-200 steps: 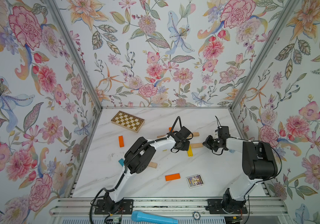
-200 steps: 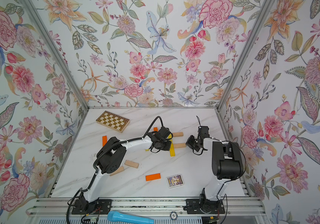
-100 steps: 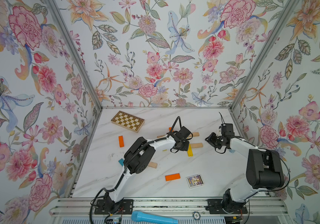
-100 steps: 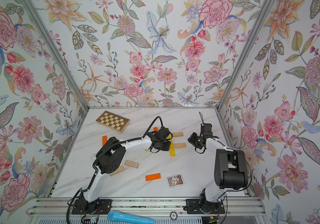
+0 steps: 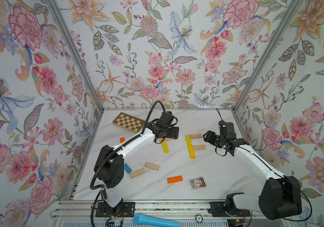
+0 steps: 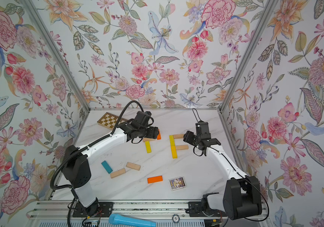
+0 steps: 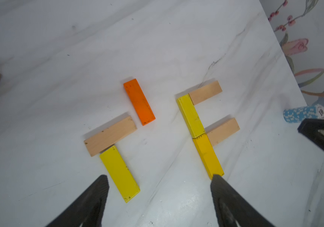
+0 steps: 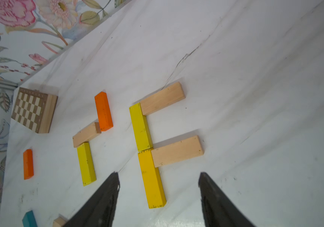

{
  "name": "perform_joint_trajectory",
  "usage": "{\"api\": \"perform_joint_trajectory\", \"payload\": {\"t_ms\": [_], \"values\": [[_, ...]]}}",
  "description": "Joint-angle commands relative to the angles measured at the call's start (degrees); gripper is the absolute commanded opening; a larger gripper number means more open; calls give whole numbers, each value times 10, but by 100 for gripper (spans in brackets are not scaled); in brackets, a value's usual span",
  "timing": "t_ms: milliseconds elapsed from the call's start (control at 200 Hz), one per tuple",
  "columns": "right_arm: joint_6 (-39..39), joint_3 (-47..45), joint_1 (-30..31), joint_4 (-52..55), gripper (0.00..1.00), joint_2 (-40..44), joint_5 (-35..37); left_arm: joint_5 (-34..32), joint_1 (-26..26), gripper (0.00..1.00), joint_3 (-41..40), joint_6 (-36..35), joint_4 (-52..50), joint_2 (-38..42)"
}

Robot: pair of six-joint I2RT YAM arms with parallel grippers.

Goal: Assemble the number 6 with building blocks
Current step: Adjust the building block at the center of the board, then pick up the building block from the center of the board.

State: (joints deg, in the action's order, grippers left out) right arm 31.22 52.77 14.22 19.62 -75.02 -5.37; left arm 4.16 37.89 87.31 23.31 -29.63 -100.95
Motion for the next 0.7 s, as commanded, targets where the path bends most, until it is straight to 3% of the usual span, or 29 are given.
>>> {"api": "perform_joint_trajectory", "payload": {"t_ms": [0, 135, 340, 515, 696], "values": [[17, -6, 58, 49, 73, 4, 60, -7, -31, 97, -43, -31, -51, 38], [26, -2, 153, 59, 80, -18, 103, -8, -69, 99, -109, -27, -38, 103], [21, 48, 264, 75, 80, -94, 143, 9, -118, 99, -196, -4, -25, 187], [-29, 118, 262, 73, 77, -181, 134, 34, -154, 99, -242, -20, -36, 228], [-79, 223, 222, 77, 68, -290, 112, 37, -164, 99, -265, -50, -43, 256]]}}
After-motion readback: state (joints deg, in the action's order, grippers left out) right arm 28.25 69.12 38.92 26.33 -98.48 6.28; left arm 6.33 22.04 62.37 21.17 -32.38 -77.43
